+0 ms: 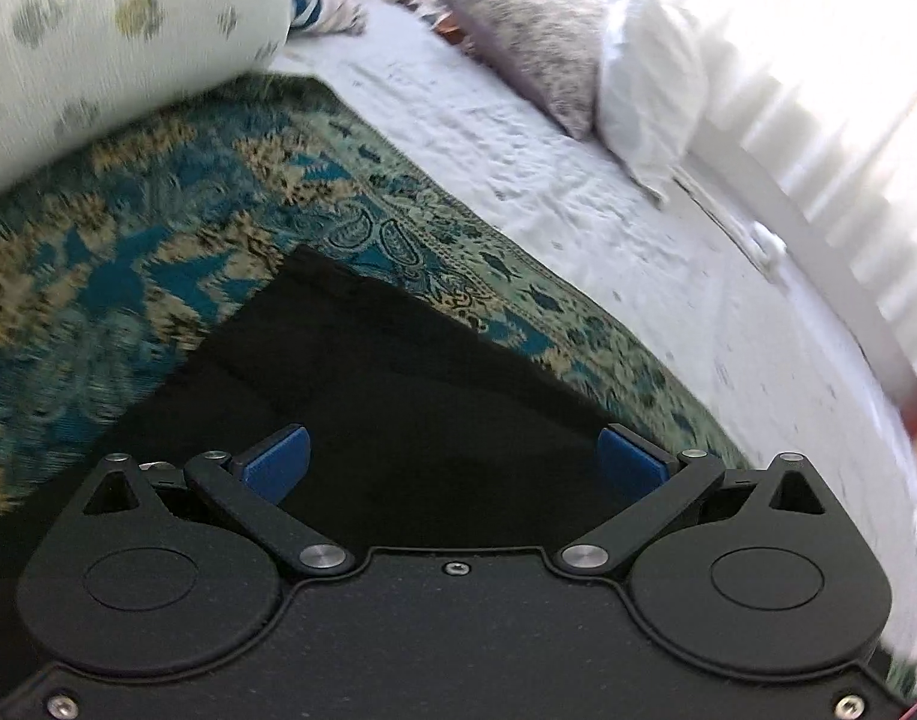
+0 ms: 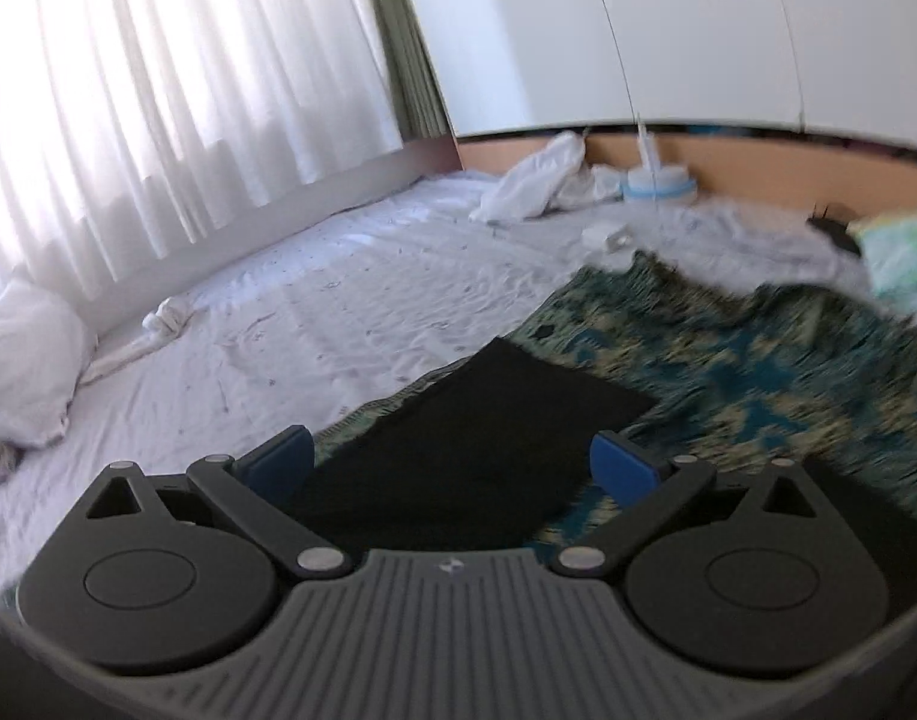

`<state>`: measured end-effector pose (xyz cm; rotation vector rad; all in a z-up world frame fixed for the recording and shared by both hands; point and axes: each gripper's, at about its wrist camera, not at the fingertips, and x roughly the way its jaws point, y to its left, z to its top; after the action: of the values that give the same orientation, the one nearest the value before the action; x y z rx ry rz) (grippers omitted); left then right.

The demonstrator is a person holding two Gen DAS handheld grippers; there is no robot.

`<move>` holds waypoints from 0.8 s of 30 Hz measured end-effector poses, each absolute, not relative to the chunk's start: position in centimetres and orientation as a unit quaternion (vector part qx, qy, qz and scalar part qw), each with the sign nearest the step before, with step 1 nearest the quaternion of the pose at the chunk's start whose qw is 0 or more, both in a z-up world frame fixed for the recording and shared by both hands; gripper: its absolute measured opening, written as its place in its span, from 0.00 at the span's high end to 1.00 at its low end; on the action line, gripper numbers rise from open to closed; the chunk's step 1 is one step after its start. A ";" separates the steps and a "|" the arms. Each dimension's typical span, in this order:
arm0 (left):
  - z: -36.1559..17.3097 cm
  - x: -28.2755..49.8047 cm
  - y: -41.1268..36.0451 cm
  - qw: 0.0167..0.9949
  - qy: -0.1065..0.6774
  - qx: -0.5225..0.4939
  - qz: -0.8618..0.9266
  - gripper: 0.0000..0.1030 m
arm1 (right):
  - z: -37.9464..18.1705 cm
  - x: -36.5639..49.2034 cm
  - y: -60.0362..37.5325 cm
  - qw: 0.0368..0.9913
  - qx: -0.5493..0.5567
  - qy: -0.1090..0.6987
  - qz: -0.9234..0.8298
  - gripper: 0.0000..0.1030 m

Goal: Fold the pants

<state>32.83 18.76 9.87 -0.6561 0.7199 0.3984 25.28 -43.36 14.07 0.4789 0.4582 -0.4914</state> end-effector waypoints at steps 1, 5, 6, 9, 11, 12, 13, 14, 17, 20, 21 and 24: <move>9.3 33.8 18.9 0.861 0.345 -0.320 0.195 0.00 | 13.6 26.3 -43.4 0.914 0.238 0.225 -0.241 0.00; 7.0 38.2 18.7 0.847 0.355 -0.322 0.230 0.00 | 11.2 31.3 -43.1 0.908 0.245 0.232 -0.249 0.00; 6.5 39.1 18.6 0.845 0.355 -0.320 0.240 0.00 | 10.8 32.3 -43.0 0.907 0.245 0.233 -0.252 0.00; 5.0 41.5 18.5 0.838 0.342 -0.330 0.270 0.00 | 9.0 35.9 -42.4 0.903 0.238 0.240 -0.264 0.00; 4.0 42.9 18.4 0.827 0.337 -0.344 0.291 0.00 | 7.8 38.2 -42.0 0.901 0.226 0.249 -0.272 0.00; 3.7 43.4 18.3 0.826 0.330 -0.343 0.303 0.00 | 7.1 39.6 -41.8 0.901 0.217 0.255 -0.276 0.00; 3.6 43.9 18.0 0.828 0.320 -0.334 0.317 0.00 | 6.3 40.9 -41.6 0.900 0.208 0.261 -0.281 0.00; 3.4 44.4 17.7 0.830 0.311 -0.326 0.330 0.00 | 5.6 42.0 -41.5 0.898 0.200 0.269 -0.286 0.00; 2.5 45.5 17.2 0.822 0.299 -0.320 0.363 0.00 | 3.5 45.3 -41.4 0.888 0.188 0.294 -0.300 0.00; 1.7 46.2 16.1 0.827 0.286 -0.284 0.392 0.00 | 2.0 47.8 -41.4 0.878 0.182 0.308 -0.317 0.00; 1.5 46.6 15.7 0.828 0.288 -0.267 0.400 0.00 | 1.5 48.6 -41.5 0.874 0.178 0.315 -0.324 0.00; 0.9 48.0 14.4 0.826 0.309 -0.207 0.423 0.00 | 0.0 50.8 -41.8 0.857 0.156 0.346 -0.349 0.00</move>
<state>47.97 14.41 0.87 -0.4406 0.6557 0.8990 50.82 -41.81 -0.03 0.3273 0.7266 -0.7335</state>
